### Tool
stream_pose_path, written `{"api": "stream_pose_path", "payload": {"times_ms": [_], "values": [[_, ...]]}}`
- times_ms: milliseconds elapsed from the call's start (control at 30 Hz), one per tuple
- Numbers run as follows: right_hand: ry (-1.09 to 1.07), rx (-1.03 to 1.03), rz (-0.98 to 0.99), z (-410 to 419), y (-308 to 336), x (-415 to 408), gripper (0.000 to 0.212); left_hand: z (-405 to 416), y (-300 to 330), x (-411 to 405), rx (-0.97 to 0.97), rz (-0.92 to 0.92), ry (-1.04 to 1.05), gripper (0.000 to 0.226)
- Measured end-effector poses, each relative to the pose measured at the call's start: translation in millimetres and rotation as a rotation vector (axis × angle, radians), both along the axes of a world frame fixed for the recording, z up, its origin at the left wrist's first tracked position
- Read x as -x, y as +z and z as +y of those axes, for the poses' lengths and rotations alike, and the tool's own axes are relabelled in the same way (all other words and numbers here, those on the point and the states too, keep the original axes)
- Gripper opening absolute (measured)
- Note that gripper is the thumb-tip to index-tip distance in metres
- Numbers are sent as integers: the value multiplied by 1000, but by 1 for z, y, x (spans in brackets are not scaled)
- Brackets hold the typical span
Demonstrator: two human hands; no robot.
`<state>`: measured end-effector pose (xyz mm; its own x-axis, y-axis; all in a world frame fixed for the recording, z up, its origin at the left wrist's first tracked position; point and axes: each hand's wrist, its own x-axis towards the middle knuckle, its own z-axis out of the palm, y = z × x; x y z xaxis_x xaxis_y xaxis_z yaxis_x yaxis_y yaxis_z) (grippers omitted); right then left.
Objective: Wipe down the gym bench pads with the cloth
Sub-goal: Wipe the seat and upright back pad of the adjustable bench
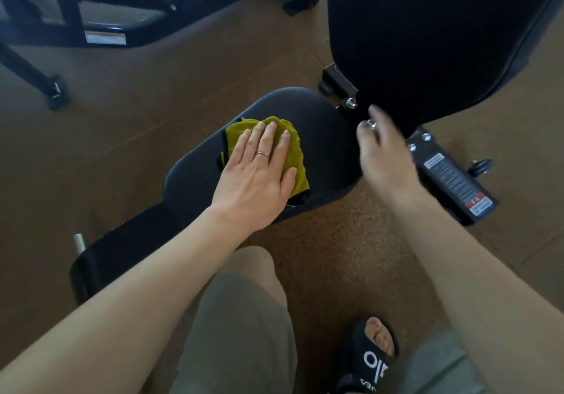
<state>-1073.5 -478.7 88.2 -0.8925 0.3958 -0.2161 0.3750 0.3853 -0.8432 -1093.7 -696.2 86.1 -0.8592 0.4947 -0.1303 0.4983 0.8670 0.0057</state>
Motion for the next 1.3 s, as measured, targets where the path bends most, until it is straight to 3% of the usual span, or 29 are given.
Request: {"api": "stream_pose_path", "payload": {"times_ms": [67, 267, 467, 733, 867, 967, 1067, 1200, 1300], "values": [[16, 141, -163, -12, -20, 2, 53, 3, -1, 7, -33, -50, -5, 67], [-135, 121, -58, -35, -42, 0, 50, 4, -6, 8, -26, -41, -25, 66], [-86, 149, -103, -30, -39, -1, 52, -17, 1, -12, 2, -79, -167, 69], [-104, 278, -136, -21, -44, 6, 48, 63, -15, 45, -83, -73, -227, 64], [-164, 470, -131, -14, -51, 6, 49, 81, -16, 49, -88, -63, -212, 64], [-193, 685, -106, -11, -53, 4, 63, 54, -10, 17, -101, -92, -245, 64], [-249, 766, -107, -9, -59, 4, 64, 20, -3, -15, -96, -109, -296, 64], [-206, 607, -70, -15, -64, 5, 41, 29, -5, 4, -136, -117, -276, 59], [-208, 602, -21, -16, -72, 6, 44, 59, -16, 35, -143, -57, -274, 57]]}}
